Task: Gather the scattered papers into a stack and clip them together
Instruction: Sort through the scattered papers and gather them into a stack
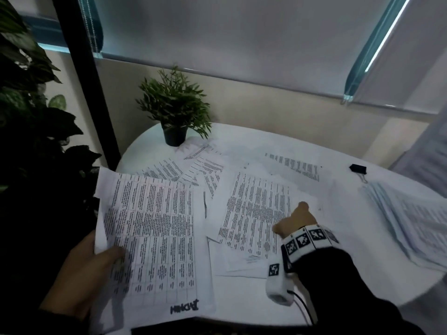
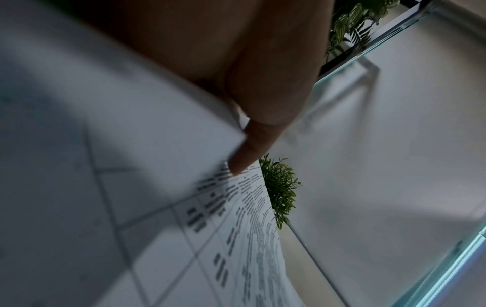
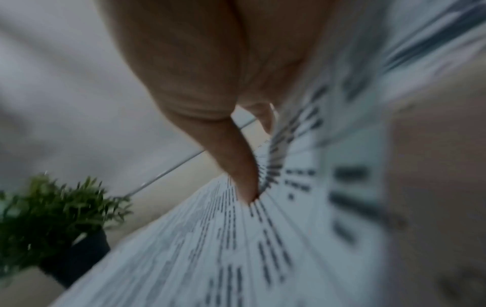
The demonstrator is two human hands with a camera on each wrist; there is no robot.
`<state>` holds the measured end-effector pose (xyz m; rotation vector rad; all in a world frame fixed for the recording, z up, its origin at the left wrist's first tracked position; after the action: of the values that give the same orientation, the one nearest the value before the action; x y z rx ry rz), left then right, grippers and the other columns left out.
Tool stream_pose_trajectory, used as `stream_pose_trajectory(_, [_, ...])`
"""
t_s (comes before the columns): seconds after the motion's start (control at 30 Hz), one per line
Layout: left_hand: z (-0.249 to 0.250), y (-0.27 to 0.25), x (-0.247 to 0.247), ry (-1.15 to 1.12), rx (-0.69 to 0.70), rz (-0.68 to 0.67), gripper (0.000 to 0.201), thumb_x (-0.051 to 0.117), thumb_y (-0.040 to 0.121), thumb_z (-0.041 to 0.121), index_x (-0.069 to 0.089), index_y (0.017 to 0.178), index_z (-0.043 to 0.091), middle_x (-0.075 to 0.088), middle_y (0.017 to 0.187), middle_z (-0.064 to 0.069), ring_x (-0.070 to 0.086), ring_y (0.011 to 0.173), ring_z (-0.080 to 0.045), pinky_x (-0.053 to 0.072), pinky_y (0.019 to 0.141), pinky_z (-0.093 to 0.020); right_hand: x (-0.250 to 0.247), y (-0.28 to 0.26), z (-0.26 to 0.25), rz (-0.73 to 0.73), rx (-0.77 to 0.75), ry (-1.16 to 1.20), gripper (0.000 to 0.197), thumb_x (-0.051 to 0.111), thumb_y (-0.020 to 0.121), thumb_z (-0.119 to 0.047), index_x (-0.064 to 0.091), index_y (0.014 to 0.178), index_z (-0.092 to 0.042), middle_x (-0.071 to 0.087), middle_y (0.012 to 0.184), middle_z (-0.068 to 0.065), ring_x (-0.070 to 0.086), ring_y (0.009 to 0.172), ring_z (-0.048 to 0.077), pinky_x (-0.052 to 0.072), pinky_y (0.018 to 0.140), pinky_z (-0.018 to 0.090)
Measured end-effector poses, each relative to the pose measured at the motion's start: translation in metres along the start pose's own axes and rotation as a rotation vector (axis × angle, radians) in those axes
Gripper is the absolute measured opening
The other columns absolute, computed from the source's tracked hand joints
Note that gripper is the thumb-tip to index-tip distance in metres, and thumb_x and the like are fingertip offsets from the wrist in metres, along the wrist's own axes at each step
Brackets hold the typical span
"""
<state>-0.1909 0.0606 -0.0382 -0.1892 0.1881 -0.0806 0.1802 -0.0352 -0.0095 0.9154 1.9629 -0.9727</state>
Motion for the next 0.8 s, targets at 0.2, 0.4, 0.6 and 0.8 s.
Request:
stream_pose_trajectory(0.2, [-0.001,0.002,-0.009,-0.030,-0.018,0.040,0.023,0.056,0.090,0.001,0.060,0.110,0.012,0.063,0.091,-0.010,0.057,0.073,-0.020,0.043,0.066,-0.029,-0.071,-0.018,0.027,0.334,-0.145,0.418,0.031,0.070,0.079,-0.013,0.065,0.108,0.000,0.063,0.091,0.019,0.058,0.076,0.026,0.046,0.068,0.033])
stream_pose_trajectory(0.4, [-0.011,0.009,0.000,-0.051,-0.065,0.010,0.029,0.053,0.091,-0.002,0.058,0.115,0.014,0.063,0.100,-0.014,0.060,0.093,-0.034,0.048,0.086,-0.046,-0.096,-0.064,-0.018,0.226,-0.534,0.523,0.016,0.064,0.087,-0.012,0.068,0.102,-0.009,0.066,0.090,0.005,0.059,0.075,0.010,0.041,0.065,0.018])
stream_pose_trajectory(0.6, [-0.050,0.040,0.014,-0.049,-0.201,0.064,0.038,0.044,0.100,0.017,0.052,0.119,-0.014,0.053,0.115,-0.042,0.055,0.094,-0.052,0.041,0.098,-0.057,0.042,-0.093,-0.058,-0.363,-0.650,0.162,0.050,0.061,0.088,-0.036,0.049,0.132,-0.016,0.058,0.126,-0.004,0.056,0.114,0.012,0.047,0.095,0.024])
stream_pose_trajectory(0.8, [-0.058,0.034,-0.006,0.213,-0.063,-0.051,0.065,0.089,0.059,0.022,0.064,0.118,0.010,0.070,0.104,-0.013,0.064,0.099,-0.035,0.045,0.095,-0.052,0.000,-0.026,-0.026,0.003,-0.174,-0.022,0.084,0.057,0.079,-0.064,0.031,0.140,-0.012,0.044,0.137,0.017,0.045,0.125,0.033,0.038,0.103,0.041])
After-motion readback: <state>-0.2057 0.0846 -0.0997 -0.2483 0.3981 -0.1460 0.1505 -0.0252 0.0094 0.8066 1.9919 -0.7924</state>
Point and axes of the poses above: each hand's wrist, its own y-axis towards the middle knuckle, its own x-axis out of the palm, z = x × y, the point moved 4 cm from there along y, towards the middle knuckle
